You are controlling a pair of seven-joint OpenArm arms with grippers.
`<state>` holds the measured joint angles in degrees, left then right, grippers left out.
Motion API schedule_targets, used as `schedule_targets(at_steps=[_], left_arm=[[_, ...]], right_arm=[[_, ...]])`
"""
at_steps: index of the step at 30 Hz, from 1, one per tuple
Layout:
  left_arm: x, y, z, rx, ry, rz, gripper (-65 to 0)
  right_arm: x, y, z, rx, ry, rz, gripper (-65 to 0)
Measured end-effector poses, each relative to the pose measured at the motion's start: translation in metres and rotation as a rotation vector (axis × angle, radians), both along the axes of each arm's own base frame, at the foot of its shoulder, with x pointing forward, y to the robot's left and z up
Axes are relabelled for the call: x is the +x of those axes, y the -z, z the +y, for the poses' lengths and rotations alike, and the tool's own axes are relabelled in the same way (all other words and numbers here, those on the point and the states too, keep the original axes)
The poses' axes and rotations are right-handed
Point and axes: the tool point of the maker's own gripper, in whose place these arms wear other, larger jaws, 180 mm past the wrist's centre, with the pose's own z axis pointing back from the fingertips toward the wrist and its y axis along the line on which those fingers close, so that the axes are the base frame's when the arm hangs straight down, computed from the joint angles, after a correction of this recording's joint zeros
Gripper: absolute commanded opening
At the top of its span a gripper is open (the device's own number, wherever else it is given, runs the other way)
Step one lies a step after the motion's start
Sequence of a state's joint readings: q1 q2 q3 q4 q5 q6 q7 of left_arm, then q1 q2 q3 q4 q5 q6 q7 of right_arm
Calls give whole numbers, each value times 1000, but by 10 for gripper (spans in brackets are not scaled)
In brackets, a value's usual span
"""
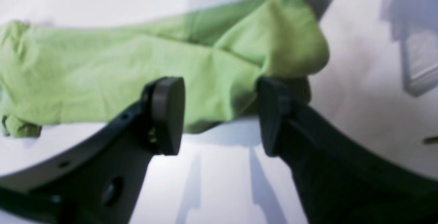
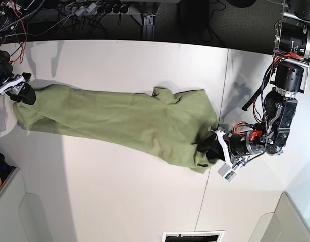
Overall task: Layout the t-shirt on the table in an organized manner, then fold the t-shirt properly
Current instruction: 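Grasp the shirt edge near the middle with the left gripper, then drag the held shirt edge toward the robot with the left gripper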
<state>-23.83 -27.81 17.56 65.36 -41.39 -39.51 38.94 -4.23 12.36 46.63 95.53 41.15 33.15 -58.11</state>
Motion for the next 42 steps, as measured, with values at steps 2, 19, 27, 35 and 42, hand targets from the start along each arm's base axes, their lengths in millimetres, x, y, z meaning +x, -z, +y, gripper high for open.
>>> schedule_targets(at_steps=[2,19,27,35,42], left_arm=[[-7,-7,4,-35,2,32,-386],[-107,33,11,58,57,99,-362],[-91,44,-4,32,-30,66,-362],[-89,53,-15,-19,-60,70,-600],[-96,51,-6,-5,-32,97,-650]], right_arm=[[-3,0,-3,4,11,2,-312],[-48,24,-28,-6,117,48,-312],[-24,49,9,68,33,62,-312],[9,55,33,113,-19,44,-412],[12,50,34,98,-46,67,-650]])
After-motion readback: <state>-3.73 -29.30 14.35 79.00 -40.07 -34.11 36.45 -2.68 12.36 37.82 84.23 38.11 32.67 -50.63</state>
